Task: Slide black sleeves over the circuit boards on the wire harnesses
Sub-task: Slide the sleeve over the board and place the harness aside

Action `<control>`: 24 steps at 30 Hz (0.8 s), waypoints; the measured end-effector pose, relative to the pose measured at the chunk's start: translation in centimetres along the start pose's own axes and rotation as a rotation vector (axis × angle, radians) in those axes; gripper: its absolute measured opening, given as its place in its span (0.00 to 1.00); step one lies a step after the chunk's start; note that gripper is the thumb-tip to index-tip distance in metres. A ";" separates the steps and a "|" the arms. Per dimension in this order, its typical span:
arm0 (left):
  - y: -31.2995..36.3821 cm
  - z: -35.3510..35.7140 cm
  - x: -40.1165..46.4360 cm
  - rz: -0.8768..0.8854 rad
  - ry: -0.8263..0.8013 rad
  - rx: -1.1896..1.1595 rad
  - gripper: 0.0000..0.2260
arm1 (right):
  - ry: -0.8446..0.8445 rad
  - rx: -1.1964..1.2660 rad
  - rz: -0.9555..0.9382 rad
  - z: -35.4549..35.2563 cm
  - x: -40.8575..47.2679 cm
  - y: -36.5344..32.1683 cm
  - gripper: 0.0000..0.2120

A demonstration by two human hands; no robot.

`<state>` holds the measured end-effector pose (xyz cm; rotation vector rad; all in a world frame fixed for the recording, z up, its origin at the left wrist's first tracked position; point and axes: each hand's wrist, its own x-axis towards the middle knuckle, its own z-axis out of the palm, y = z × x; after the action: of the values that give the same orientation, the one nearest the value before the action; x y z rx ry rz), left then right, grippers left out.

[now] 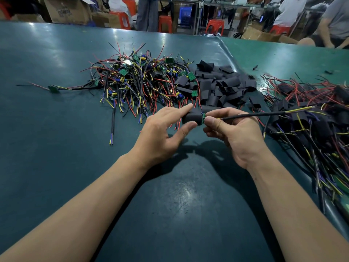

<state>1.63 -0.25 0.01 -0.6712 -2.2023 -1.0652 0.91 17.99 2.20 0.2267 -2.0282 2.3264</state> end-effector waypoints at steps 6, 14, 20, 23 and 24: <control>-0.1 -0.2 0.1 0.018 -0.041 0.015 0.21 | -0.027 0.096 0.004 0.0 -0.1 -0.3 0.02; -0.4 -0.2 0.0 -0.038 -0.062 0.002 0.23 | -0.015 0.156 0.108 0.4 -0.2 -0.3 0.07; -0.3 -0.3 0.0 -0.089 -0.071 -0.011 0.17 | -0.006 0.119 0.208 -0.1 0.0 -0.5 0.06; -0.3 -0.4 0.0 -0.072 -0.076 -0.009 0.17 | -0.018 0.088 0.128 -0.2 0.0 -0.4 0.04; -0.3 -0.4 0.0 -0.055 -0.075 0.002 0.18 | -0.020 0.053 0.077 -0.2 0.0 -0.3 0.05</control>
<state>1.57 -0.72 0.07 -0.6627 -2.2976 -1.0808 0.96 18.25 2.45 0.1769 -2.0205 2.4356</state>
